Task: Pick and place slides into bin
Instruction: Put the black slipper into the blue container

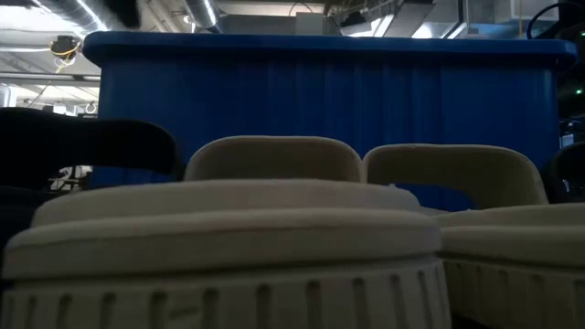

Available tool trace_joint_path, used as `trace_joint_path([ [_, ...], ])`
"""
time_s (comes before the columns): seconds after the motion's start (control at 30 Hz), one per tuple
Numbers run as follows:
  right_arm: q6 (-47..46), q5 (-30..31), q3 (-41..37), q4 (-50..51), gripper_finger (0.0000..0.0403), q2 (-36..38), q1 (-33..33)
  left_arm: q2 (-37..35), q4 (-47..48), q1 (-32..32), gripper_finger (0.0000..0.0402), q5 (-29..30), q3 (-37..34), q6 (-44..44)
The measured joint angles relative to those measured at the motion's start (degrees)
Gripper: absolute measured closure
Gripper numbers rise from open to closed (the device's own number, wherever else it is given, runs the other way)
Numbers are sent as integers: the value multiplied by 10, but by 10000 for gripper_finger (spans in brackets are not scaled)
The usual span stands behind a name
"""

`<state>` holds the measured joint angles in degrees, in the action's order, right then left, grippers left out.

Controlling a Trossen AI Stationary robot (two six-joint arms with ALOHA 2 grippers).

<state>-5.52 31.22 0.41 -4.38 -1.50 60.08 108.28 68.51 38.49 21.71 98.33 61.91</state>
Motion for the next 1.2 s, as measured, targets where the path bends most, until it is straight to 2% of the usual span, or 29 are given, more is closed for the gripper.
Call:
trace_joint_path([
  [0.2,0,0,0,0,114,0,0,105,199,3,145,-3,197,2],
  [0.3,0,0,0,0,114,0,0,148,212,12,145,-3,237,18],
  [0.43,0,0,0,0,114,0,0,180,216,22,145,-10,234,54],
  [0.7,-2,-12,0,0,114,0,0,220,214,26,145,-14,225,55],
  [1.2,-2,-15,0,0,114,0,0,220,215,29,145,3,139,70],
])
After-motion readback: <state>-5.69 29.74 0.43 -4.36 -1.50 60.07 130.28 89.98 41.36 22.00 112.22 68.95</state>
